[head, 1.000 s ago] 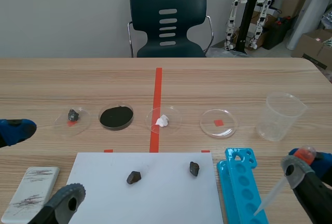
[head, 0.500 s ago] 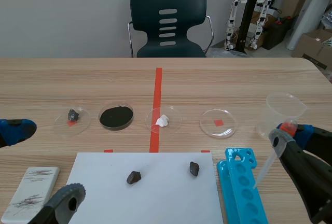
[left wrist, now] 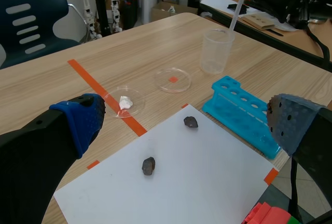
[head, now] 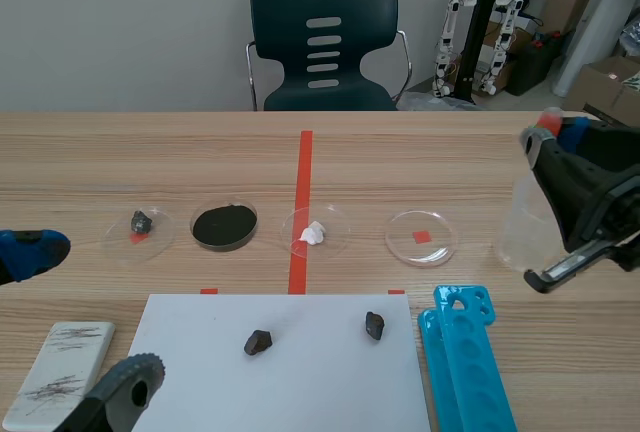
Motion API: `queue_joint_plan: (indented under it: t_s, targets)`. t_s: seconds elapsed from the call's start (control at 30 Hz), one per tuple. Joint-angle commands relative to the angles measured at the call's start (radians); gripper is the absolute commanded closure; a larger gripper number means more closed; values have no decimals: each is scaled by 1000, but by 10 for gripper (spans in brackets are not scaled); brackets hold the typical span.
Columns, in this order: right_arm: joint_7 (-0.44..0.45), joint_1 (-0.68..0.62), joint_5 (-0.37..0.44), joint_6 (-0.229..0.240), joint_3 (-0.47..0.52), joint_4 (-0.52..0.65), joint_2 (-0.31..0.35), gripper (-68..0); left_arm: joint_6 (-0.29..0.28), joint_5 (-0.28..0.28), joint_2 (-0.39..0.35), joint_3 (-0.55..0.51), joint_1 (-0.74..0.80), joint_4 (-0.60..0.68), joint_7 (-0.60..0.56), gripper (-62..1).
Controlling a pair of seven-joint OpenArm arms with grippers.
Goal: Draw acid from the petri dish
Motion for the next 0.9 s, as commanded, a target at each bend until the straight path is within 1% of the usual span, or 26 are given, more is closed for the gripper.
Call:
queue_joint_plan:
  t_s: [0.0,0.17,0.23,0.37,0.5,0.6,0.73,0.77,0.87]
  targets:
    - [2,60,11,2,-20,-32,5,-77,-2,-10,2,1,-1,23,-19,-623]
    - [-2,230,16,23,-79,-174,-9,-77,-2,-10,2,1,-1,23,-19,-623]
    - [-2,288,19,41,-98,-227,-25,-77,-2,-10,2,1,-1,23,-19,-623]
    - [-17,370,17,47,-130,-311,-74,-76,-2,-10,2,1,-1,23,-19,-623]
    - [-24,412,-29,76,-159,-365,-121,-76,-2,-10,2,1,-1,23,-19,-623]
    - [-23,425,-82,76,-181,-391,-159,-76,-2,-10,2,1,-1,23,-19,-623]
    - [-23,424,-150,73,-187,-407,-211,-76,-2,-10,2,1,-1,23,-19,-623]
    - [-23,424,-156,62,-186,-415,-221,-76,-2,-10,2,1,-1,23,-19,-623]
    - [-22,441,-166,60,-187,-456,-239,-76,-2,-10,2,1,-1,23,-19,-623]
